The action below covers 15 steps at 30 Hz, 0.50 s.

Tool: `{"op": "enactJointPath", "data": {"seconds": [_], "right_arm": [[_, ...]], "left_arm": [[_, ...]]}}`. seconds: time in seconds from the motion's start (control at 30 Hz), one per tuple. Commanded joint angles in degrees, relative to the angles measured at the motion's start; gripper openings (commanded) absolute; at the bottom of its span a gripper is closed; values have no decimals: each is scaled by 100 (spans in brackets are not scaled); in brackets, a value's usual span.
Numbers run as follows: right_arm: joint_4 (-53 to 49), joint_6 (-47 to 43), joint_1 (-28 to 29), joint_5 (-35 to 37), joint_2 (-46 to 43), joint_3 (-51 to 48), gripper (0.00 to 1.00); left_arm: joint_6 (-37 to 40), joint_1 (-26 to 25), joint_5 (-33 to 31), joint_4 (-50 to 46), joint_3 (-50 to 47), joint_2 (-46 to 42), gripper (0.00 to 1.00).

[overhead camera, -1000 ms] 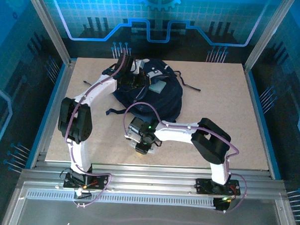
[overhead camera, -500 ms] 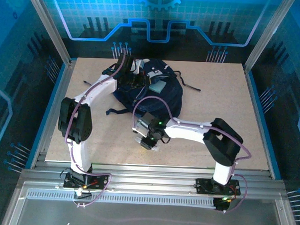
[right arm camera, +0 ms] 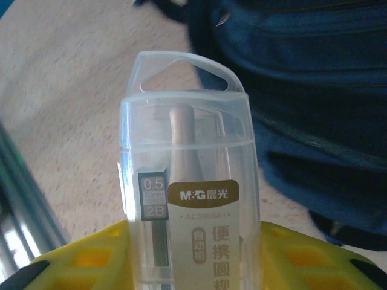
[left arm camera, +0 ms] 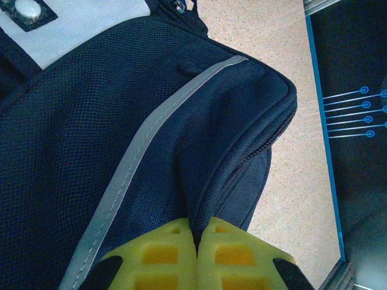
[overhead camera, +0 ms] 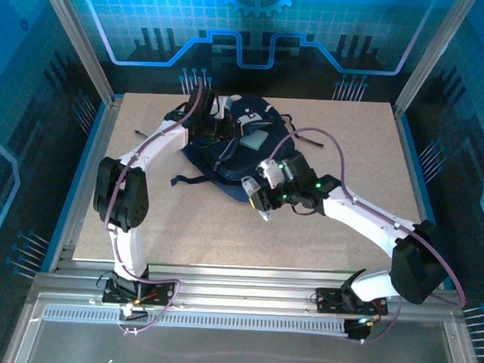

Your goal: Pack books, pencil case, and school supplies into a backpack

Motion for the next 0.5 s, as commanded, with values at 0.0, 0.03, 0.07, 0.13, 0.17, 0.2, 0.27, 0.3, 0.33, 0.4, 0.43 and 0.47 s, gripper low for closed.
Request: {"op": "enactJointPath", "data": {"seconds": [0.0, 0.03, 0.07, 0.13, 0.17, 0.2, 0.27, 0.3, 0.33, 0.4, 0.43, 0.47], "right_arm": [[362, 1056, -332, 330, 25, 104, 44], [402, 1343, -419, 517, 85, 195, 45], [429, 1553, -487, 597, 159, 300, 45], [237, 2214, -641, 1067, 408, 652, 46], [156, 2456, -722, 1120, 551, 839, 46], [151, 2725, -831, 1096, 723, 1017, 46], [347, 3219, -968, 938, 1031, 1245, 46], [536, 3458, -1007, 851, 1180, 1335, 45], [661, 3666, -1021, 865, 1345, 1439, 45], [814, 4029, -1009, 971, 1639, 1711, 45], [864, 4224, -1008, 1023, 1797, 1850, 45], [919, 4373, -1007, 1073, 1915, 1956, 45]], "left_arm": [[-268, 117, 41, 278, -92, -312, 0], [-296, 109, 53, 323, -132, -323, 0], [-328, 109, 52, 355, -159, -330, 0], [-376, 110, 71, 425, -223, -349, 0], [-399, 100, 69, 457, -255, -358, 0], [-420, 100, 66, 485, -285, -367, 0], [-438, 92, 72, 514, -326, -383, 0], [-439, 83, 71, 525, -340, -385, 0], [-440, 76, 64, 527, -353, -393, 0], [-473, 73, 54, 569, -390, -409, 0], [-494, 65, 61, 612, -422, -419, 0], [-522, 66, 51, 648, -448, -432, 0]]}}
